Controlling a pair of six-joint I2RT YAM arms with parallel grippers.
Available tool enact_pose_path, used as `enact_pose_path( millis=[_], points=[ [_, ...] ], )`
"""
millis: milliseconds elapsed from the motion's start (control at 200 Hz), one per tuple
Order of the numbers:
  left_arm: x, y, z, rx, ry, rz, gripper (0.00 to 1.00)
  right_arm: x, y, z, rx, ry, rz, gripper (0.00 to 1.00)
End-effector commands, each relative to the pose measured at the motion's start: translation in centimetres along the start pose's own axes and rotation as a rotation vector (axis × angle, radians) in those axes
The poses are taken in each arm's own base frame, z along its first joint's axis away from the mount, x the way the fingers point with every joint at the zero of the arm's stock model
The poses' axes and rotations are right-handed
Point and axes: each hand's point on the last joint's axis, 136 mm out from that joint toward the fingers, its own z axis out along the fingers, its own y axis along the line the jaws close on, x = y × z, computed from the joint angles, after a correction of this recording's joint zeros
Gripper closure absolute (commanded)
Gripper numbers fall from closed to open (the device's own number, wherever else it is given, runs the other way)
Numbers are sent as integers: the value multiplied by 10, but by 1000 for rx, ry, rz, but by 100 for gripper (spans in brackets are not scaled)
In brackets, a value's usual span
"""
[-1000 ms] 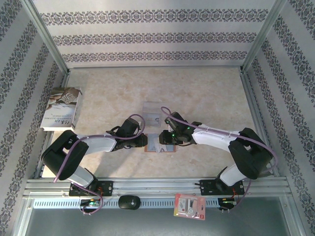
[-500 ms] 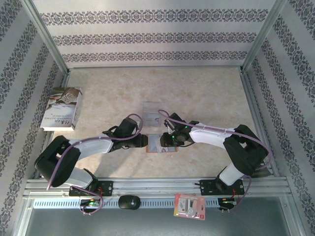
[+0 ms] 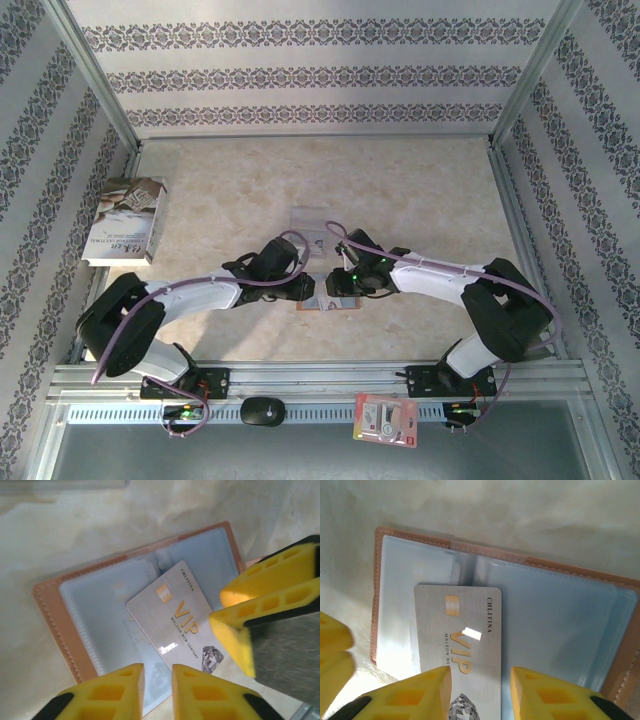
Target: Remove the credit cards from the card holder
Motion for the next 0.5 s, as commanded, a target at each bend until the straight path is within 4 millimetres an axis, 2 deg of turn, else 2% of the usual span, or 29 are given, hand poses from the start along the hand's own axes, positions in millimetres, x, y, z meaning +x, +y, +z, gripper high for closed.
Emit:
enact_pose_path(
  millis=[0, 155, 360, 495],
  points=[
    [-3, -7, 9, 19, -1, 5, 83, -1, 0, -4, -47, -17, 8, 64],
    [-2, 0, 19, -10, 10, -3, 87, 0, 1, -5, -73, -18, 5, 65],
    [-16, -17, 10, 11, -35, 32, 88, 0, 1, -7, -86, -29, 10, 67],
    [-14, -20, 18, 18, -13, 35, 90, 0, -1, -8, -94, -31, 19, 67]
  ],
)
